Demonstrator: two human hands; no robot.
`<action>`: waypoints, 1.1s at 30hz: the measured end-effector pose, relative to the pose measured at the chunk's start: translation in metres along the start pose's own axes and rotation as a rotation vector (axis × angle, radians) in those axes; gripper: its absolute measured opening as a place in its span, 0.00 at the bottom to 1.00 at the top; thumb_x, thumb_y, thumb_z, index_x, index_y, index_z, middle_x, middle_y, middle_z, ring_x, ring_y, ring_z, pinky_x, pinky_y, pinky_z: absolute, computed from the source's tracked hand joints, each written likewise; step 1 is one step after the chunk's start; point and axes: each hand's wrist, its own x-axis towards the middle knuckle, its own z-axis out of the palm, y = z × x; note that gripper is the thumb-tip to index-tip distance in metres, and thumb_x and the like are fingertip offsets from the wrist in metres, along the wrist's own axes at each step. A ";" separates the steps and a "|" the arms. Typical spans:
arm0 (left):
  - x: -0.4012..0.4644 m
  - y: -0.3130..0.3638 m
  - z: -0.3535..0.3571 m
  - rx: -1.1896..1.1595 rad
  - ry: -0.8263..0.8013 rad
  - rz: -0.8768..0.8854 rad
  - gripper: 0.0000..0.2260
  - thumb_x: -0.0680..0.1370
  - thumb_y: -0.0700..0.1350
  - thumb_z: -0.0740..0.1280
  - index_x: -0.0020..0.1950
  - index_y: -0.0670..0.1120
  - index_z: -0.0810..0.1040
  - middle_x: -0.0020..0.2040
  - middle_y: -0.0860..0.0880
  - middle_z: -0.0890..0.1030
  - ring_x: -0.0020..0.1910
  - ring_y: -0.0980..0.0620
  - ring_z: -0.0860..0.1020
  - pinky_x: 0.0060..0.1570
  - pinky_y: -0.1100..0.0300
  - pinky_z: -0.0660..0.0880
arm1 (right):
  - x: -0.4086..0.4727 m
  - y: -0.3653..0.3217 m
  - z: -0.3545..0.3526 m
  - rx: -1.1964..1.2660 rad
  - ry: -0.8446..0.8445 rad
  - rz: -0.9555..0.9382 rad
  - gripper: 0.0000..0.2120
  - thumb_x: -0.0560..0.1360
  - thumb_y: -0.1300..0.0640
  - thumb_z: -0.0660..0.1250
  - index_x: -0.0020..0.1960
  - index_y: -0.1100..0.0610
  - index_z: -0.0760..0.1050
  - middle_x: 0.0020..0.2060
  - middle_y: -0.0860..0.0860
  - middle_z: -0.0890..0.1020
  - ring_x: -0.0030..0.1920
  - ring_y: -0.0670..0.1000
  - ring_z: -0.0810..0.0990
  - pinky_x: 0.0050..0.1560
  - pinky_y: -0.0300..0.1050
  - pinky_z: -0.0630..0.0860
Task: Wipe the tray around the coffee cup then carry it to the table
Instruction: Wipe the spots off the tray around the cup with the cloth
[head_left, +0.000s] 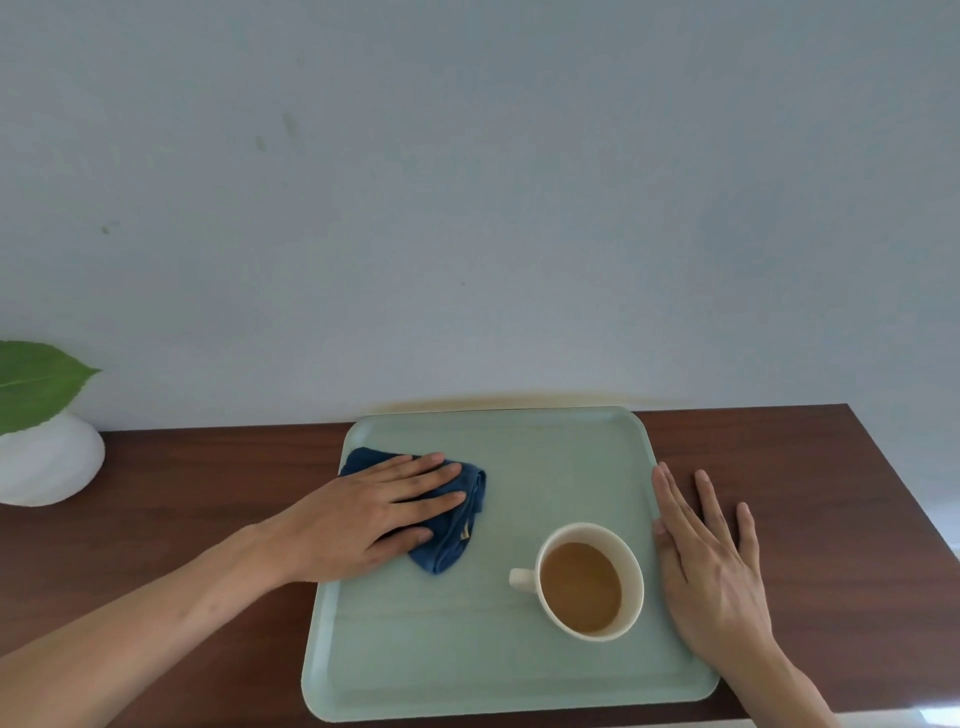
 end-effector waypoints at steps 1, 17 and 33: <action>0.007 0.001 0.001 -0.011 -0.002 0.001 0.23 0.87 0.56 0.52 0.83 0.58 0.54 0.84 0.58 0.48 0.82 0.58 0.43 0.81 0.55 0.48 | 0.000 0.000 0.000 -0.001 0.000 -0.004 0.29 0.84 0.49 0.45 0.84 0.42 0.44 0.81 0.37 0.58 0.83 0.46 0.43 0.82 0.62 0.42; 0.153 0.035 0.003 -0.003 0.006 0.168 0.23 0.87 0.53 0.53 0.83 0.52 0.58 0.84 0.51 0.54 0.83 0.54 0.46 0.81 0.55 0.45 | 0.001 -0.003 -0.003 -0.016 -0.011 0.001 0.29 0.84 0.48 0.42 0.84 0.41 0.39 0.81 0.37 0.56 0.83 0.47 0.40 0.82 0.60 0.38; 0.003 0.014 0.012 -0.179 0.060 -0.197 0.23 0.87 0.56 0.53 0.82 0.60 0.54 0.84 0.60 0.49 0.81 0.62 0.41 0.82 0.52 0.47 | 0.001 -0.003 0.001 0.005 0.010 0.036 0.28 0.85 0.51 0.47 0.84 0.42 0.45 0.80 0.36 0.60 0.83 0.45 0.43 0.82 0.59 0.40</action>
